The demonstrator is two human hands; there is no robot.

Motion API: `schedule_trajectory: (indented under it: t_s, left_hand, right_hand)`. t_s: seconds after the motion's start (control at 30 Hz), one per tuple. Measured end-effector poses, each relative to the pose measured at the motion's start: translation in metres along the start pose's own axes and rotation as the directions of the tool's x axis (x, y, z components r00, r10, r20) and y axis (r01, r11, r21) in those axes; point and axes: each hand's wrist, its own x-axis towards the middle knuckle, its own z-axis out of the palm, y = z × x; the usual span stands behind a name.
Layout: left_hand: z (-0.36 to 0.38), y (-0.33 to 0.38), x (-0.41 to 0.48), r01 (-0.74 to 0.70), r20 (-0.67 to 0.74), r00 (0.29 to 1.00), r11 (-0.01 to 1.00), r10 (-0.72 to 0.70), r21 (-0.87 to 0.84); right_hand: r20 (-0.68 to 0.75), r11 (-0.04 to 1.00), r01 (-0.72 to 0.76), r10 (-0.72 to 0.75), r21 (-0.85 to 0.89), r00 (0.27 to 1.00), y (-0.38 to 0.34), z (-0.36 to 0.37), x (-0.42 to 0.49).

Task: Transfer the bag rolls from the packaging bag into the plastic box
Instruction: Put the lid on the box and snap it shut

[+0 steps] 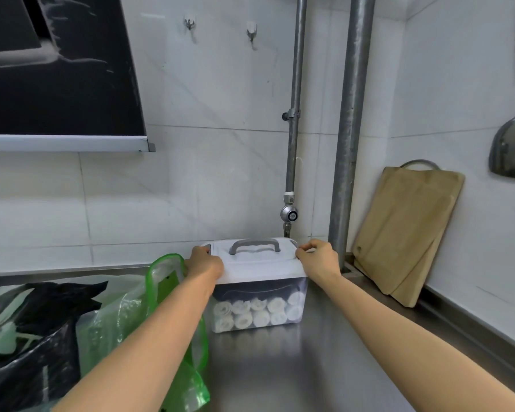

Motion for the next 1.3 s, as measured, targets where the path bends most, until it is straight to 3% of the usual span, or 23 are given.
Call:
schedule_trajectory:
  t_s: [0.47, 0.97, 1.3]
  left_hand:
    - [0.005, -0.003, 0.067, 0.060, -0.065, 0.997, 0.989, -0.052, 0.137]
    - [0.010, -0.007, 0.086, 0.038, -0.088, 0.996, 0.998, -0.032, 0.059]
    - [0.012, -0.003, 0.087, 0.051, -0.100, 0.994, 0.994, -0.042, 0.094]
  right_hand:
    - [-0.003, 0.999, 0.018, -0.017, 0.052, 1.000, -0.005, 0.047, 0.041]
    - [-0.023, 0.997, 0.025, -0.023, 0.068, 0.999, -0.005, 0.063, 0.059]
    - [-0.027, 0.998, 0.039, -0.037, 0.057, 0.999, -0.007, 0.066, 0.063]
